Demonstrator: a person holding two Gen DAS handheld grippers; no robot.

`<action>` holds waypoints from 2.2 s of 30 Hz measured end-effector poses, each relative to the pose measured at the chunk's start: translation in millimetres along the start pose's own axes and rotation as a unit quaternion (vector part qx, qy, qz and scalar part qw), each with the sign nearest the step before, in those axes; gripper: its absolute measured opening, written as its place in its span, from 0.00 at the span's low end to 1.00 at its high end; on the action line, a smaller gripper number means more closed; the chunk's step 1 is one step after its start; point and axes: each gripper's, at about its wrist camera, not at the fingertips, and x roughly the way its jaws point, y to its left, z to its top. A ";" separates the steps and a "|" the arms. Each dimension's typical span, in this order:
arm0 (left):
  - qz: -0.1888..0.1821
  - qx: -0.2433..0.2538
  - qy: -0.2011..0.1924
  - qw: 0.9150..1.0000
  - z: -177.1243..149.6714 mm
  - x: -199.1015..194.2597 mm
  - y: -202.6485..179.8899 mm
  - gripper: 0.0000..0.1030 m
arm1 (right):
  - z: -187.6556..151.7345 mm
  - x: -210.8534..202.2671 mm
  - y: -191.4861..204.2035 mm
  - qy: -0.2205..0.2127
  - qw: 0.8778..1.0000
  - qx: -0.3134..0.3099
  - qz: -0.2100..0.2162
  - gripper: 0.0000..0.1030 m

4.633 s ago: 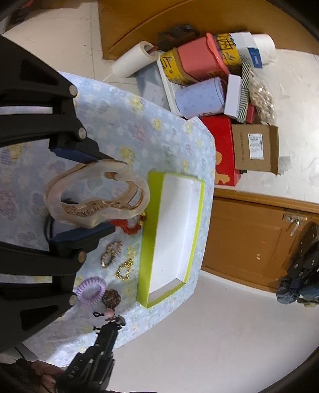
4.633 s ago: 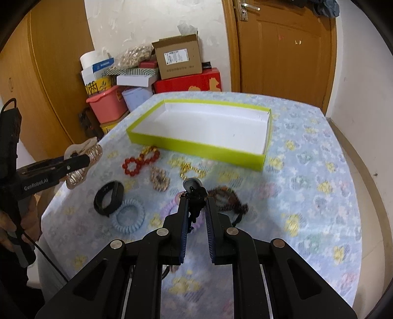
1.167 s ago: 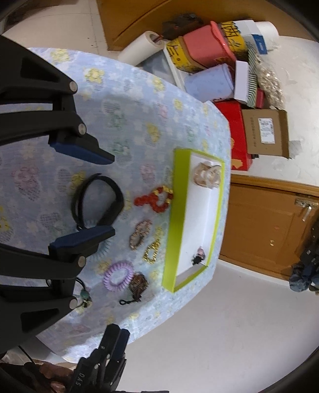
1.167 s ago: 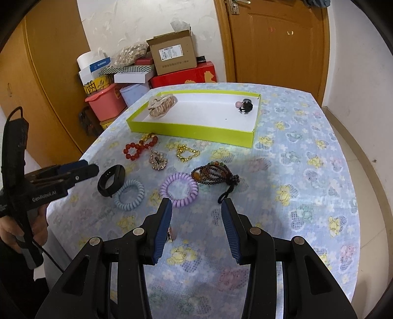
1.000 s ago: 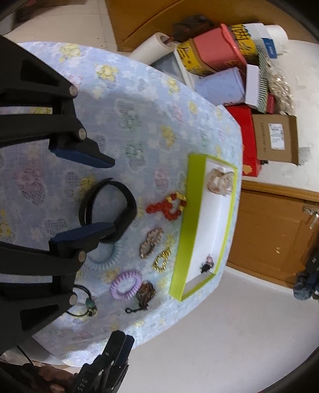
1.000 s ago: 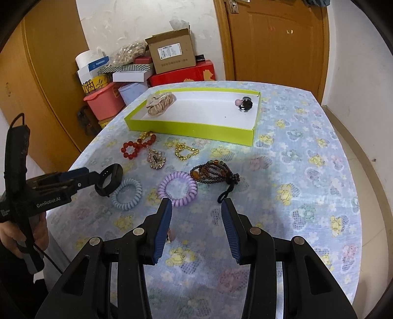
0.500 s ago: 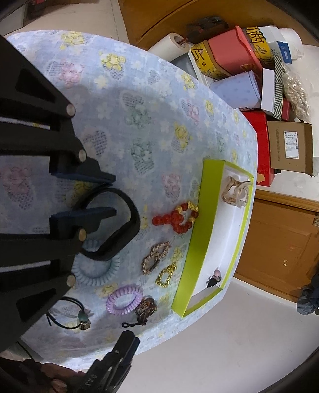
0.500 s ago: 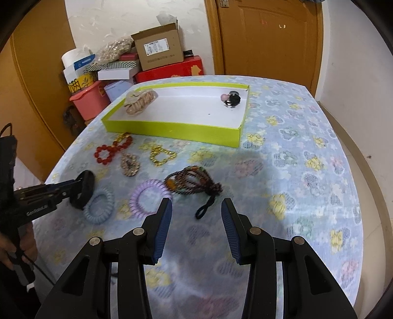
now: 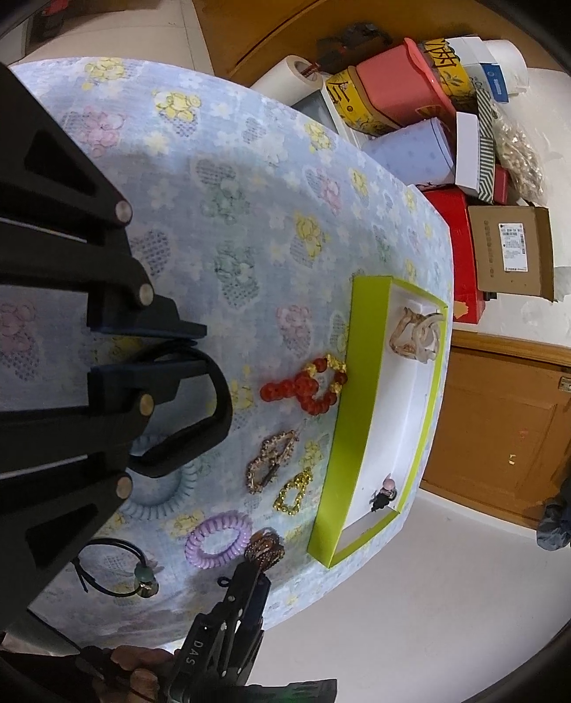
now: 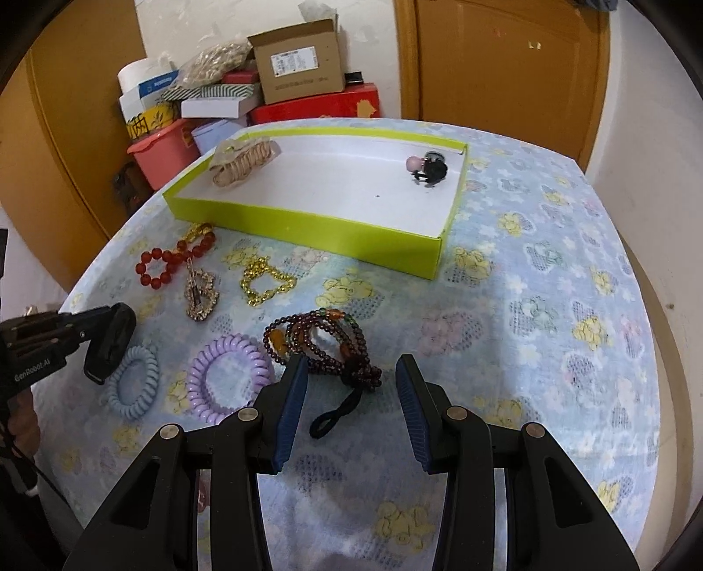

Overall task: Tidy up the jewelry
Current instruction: 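Hold the wristband with the left tool while the right tool grasps the brown beaded bracelet, then carry the wristband and bracelet into the green tray and open both tools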

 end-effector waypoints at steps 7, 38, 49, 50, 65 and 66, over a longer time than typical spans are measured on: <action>-0.003 -0.001 -0.003 1.000 1.0 -2.8 -0.6 0.09 | -2.2 -0.6 5.7 0.002 1.000 -0.015 -0.007 0.17; -0.023 0.004 -0.047 0.999 8.5 -48.8 -6.7 0.09 | -10.3 -73.1 30.9 -0.073 0.997 -0.018 0.009 0.14; -0.028 0.006 -0.049 0.998 19.9 -47.4 -7.8 0.09 | -1.9 -76.4 30.8 -0.083 0.996 -0.018 0.010 0.15; -0.028 0.008 -0.050 0.998 21.8 -46.9 -8.5 0.09 | -0.5 -76.4 30.6 -0.084 0.996 -0.018 0.010 0.15; -0.017 0.022 -0.068 0.997 89.1 -25.9 -4.5 0.09 | 44.9 -64.9 16.3 -0.106 0.994 -0.015 0.002 0.15; -0.015 0.022 -0.068 0.997 95.4 -22.1 -4.2 0.09 | 49.4 -63.0 14.2 -0.108 0.994 -0.015 0.001 0.15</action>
